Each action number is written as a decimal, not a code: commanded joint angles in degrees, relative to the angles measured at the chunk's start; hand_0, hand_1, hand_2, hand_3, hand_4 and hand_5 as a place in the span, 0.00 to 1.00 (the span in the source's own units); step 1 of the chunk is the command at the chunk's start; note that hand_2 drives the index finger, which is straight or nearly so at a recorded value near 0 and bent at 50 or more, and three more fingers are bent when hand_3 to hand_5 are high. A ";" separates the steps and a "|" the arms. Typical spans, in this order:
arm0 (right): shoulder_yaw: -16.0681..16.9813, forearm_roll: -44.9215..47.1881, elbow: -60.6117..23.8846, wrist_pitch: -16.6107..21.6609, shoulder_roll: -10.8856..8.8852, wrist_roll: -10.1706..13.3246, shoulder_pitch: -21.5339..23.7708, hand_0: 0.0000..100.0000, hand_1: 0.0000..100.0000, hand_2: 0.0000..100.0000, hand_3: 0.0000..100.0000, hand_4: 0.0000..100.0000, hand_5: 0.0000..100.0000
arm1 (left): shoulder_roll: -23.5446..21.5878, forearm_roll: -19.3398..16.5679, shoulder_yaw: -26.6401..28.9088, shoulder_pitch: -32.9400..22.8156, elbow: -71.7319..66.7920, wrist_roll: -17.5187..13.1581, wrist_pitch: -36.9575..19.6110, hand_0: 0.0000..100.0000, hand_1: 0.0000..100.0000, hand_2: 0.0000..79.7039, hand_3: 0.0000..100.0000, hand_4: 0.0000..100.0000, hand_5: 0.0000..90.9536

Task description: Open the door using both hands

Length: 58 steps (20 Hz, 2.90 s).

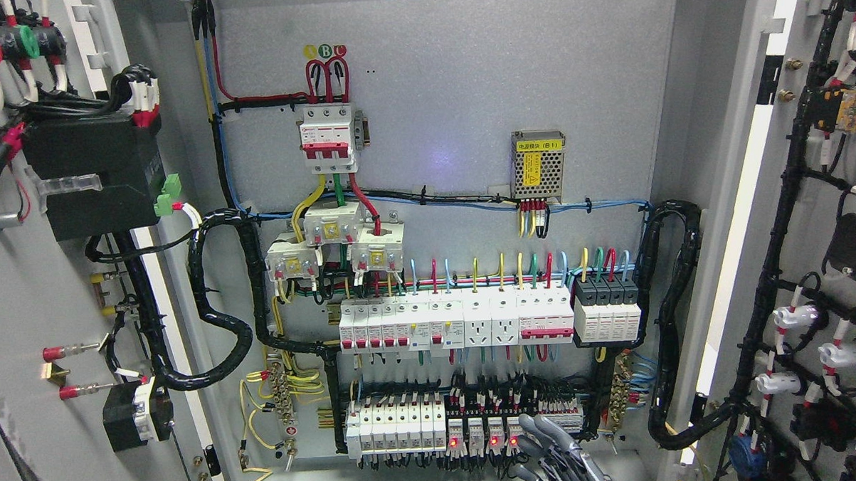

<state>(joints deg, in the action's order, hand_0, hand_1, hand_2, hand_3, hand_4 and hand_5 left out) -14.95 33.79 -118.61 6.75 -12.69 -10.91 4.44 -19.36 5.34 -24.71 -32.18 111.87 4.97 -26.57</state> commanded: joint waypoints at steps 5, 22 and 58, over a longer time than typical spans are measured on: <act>11.43 -0.04 -1.01 5.63 -2.34 -3.86 4.79 0.19 0.00 0.00 0.00 0.00 0.00 | 3.53 -0.07 -0.25 5.28 6.43 0.04 -0.41 0.00 0.00 0.00 0.00 0.00 0.00; 19.51 -0.04 -1.10 16.10 -5.42 -4.12 8.66 0.19 0.00 0.00 0.00 0.00 0.00 | 8.02 0.02 4.75 12.23 8.28 0.30 -1.38 0.00 0.00 0.00 0.00 0.00 0.00; 29.71 -0.04 -1.10 21.73 -4.80 -3.77 13.84 0.19 0.00 0.00 0.00 0.00 0.00 | 5.65 13.46 19.35 13.02 7.84 0.48 -2.52 0.00 0.00 0.00 0.00 0.00 0.00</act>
<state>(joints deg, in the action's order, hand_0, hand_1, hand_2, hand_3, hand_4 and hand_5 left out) 11.87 33.70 -119.70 28.08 -17.71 -14.72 17.10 -12.34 16.51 -9.06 -19.17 119.81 5.48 -29.09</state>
